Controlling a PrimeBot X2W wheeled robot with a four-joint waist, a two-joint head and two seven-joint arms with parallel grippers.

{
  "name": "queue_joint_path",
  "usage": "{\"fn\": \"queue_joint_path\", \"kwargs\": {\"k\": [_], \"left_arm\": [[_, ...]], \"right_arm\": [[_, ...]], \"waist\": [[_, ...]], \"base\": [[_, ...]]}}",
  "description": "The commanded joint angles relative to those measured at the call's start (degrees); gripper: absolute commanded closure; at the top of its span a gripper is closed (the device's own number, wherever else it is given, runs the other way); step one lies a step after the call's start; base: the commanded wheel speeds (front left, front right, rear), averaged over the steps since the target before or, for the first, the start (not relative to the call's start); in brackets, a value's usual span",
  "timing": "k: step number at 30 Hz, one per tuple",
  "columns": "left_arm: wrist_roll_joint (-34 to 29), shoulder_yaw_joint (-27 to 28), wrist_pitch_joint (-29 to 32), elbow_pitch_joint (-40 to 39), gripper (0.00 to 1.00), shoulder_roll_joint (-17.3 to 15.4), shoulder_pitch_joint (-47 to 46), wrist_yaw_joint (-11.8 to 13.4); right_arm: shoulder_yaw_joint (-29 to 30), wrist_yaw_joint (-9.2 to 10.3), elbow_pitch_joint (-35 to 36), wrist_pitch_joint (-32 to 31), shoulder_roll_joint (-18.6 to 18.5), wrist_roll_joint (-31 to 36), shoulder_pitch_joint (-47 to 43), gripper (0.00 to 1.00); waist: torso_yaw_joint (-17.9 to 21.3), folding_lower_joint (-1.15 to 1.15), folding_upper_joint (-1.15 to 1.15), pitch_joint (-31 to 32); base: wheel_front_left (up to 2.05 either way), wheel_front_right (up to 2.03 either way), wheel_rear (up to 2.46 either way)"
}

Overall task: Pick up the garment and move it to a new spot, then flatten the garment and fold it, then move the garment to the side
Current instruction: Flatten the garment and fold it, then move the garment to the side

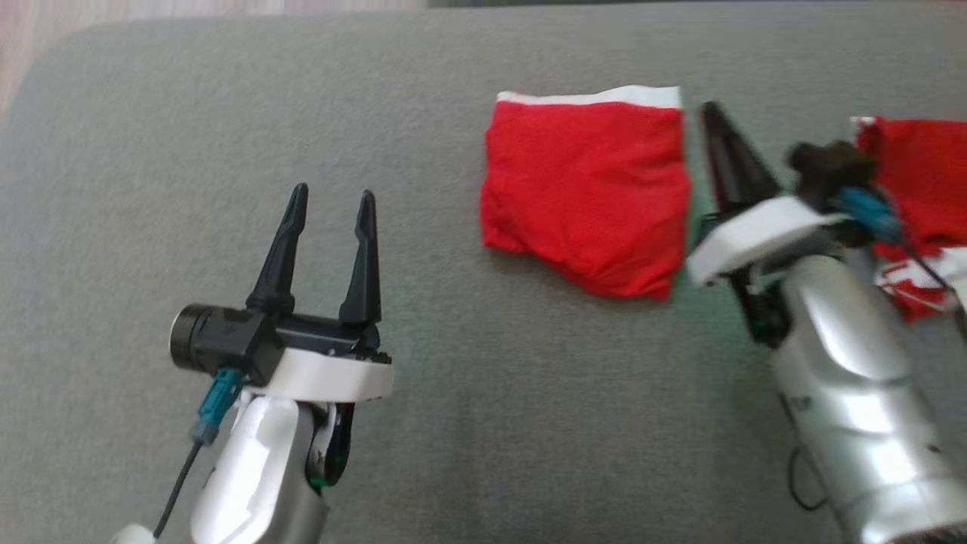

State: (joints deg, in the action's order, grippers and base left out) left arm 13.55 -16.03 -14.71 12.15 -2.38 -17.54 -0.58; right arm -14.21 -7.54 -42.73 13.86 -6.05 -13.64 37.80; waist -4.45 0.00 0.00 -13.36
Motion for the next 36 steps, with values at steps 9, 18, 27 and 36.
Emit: {"fn": "queue_joint_path", "kwargs": {"k": [9, 18, 27, 36], "left_arm": [[-0.49, 3.28, -0.29, -1.82, 0.00, -0.50, 1.17, -0.31], [-0.75, 3.80, -0.29, -0.27, 0.00, -0.50, 3.87, -0.50], [-1.10, 4.10, -0.29, 2.11, 0.00, -0.50, 4.58, -1.01], [-0.41, 1.66, -0.29, 0.90, 0.00, -0.50, 2.41, -0.76]], "right_arm": [[12.85, 0.05, 16.42, 1.06, 0.45, 5.96, -13.94, 1.00], [18.94, 0.05, 24.54, -0.17, 3.03, 7.14, -26.85, 0.00], [17.09, 0.05, 26.37, -0.04, 3.16, 3.91, -29.14, 0.00], [14.80, 0.05, 27.25, -4.55, 3.16, 3.74, -24.28, 0.00]], "waist": [[4.65, 0.00, 0.00, 3.63], [6.20, 0.00, 0.00, 4.71], [5.64, 0.00, 0.00, 4.73], [2.22, 0.00, 0.00, 1.16]], "base": [[0.00, 0.00, 0.00], [0.00, 0.00, 0.00], [0.00, 0.00, 0.00], [0.00, 0.00, 0.00]]}}
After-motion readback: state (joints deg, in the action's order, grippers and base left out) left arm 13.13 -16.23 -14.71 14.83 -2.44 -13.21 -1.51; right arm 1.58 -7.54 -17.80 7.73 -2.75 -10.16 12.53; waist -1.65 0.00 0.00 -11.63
